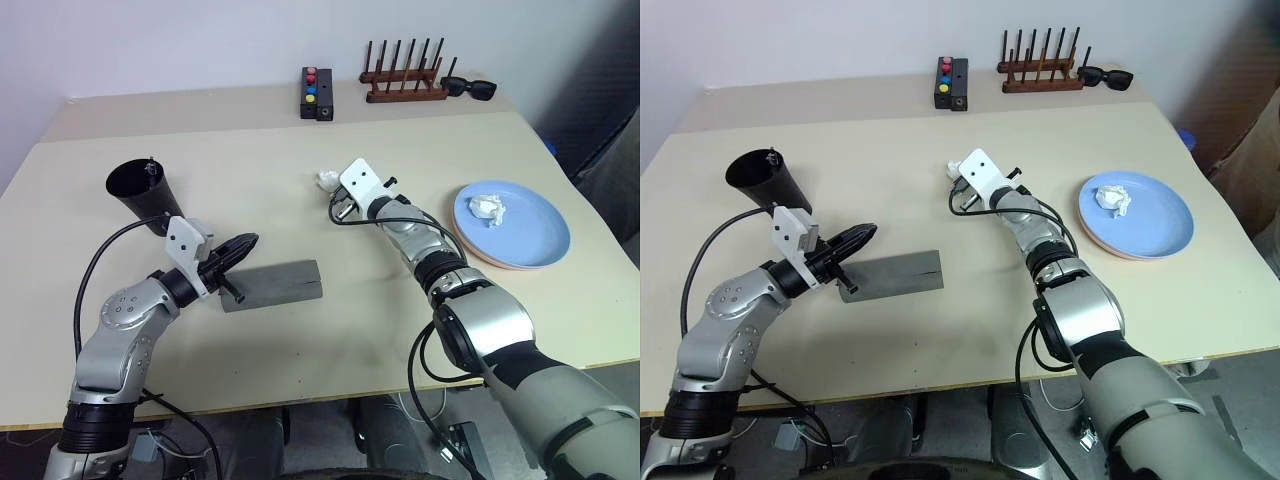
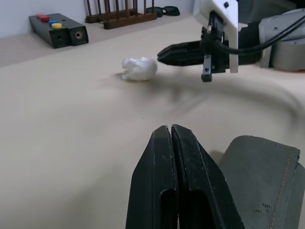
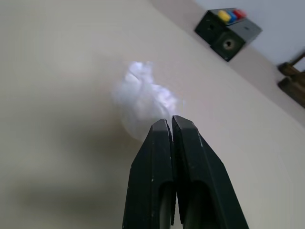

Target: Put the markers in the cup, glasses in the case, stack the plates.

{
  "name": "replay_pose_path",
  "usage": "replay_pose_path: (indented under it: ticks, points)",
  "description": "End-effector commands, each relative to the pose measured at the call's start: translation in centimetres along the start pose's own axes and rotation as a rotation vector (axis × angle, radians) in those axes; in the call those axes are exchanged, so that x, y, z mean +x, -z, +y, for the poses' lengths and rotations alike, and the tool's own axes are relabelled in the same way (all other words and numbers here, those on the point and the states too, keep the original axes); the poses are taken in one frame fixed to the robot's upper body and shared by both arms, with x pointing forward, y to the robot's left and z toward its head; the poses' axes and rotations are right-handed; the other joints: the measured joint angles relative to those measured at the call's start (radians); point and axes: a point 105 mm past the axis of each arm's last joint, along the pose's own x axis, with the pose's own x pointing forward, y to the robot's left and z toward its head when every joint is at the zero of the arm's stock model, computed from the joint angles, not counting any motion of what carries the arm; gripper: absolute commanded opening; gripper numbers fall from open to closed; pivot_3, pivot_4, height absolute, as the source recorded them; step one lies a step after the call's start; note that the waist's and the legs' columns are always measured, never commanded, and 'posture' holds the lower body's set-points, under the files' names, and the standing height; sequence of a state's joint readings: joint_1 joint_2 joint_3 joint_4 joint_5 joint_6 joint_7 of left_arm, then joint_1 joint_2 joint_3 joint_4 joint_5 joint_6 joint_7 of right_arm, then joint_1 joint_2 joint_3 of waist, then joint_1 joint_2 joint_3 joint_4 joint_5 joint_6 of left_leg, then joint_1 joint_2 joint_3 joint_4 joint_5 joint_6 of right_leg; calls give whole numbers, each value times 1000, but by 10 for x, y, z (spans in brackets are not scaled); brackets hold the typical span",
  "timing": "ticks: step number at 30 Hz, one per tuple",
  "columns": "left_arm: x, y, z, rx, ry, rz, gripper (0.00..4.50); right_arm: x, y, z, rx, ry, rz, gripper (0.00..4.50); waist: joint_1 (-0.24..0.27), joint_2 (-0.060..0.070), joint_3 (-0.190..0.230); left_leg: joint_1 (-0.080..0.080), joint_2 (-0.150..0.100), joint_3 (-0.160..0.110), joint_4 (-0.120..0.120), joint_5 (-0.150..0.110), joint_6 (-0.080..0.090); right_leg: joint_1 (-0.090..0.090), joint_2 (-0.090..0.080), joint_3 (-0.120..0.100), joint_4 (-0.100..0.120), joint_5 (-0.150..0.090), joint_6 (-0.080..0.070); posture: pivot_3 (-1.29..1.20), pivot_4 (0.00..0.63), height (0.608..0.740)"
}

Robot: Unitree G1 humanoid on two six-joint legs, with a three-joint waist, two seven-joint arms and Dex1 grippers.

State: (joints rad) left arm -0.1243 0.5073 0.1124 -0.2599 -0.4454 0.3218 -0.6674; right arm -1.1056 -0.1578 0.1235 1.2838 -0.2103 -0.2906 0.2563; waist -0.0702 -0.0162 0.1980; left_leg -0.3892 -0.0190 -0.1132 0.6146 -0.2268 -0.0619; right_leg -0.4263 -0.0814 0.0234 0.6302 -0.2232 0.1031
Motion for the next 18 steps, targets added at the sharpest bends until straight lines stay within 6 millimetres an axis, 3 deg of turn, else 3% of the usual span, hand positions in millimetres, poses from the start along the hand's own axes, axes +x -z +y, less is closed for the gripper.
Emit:
replay_pose_path:
  ticks: [1, 8, 17, 18]
  points:
    - [-2, -15, 1, 51, -4, -41, 0, 0, -18, -7, 40, -4, -79, 960, 0, 0, 0, 0, 0, 0, 0, 0, 0, 0, 0, 0, 0, 0, 0, 0, 150, 739]
    - [-2, -16, 2, 57, -4, -42, 0, 7, -17, 10, 17, -48, -34, 4464, 0, 0, 0, 0, 0, 0, 0, 0, 0, 0, 0, 0, 0, 0, 0, 0, 150, 739]
    - [-5, -17, 1, 59, -13, -39, 0, 12, -16, 22, 21, -44, 10, 4464, 1, 0, 0, 0, 0, 0, 0, 0, 0, 0, 0, 0, 0, 0, 0, 0, 150, 739]
    - [-5, -17, 1, 60, -15, -39, 0, 12, -16, 21, 22, -34, 13, 4238, 1, 0, 0, 0, 0, 0, 0, 0, 0, 0, 0, 0, 0, 0, 0, 0, 150, 739]
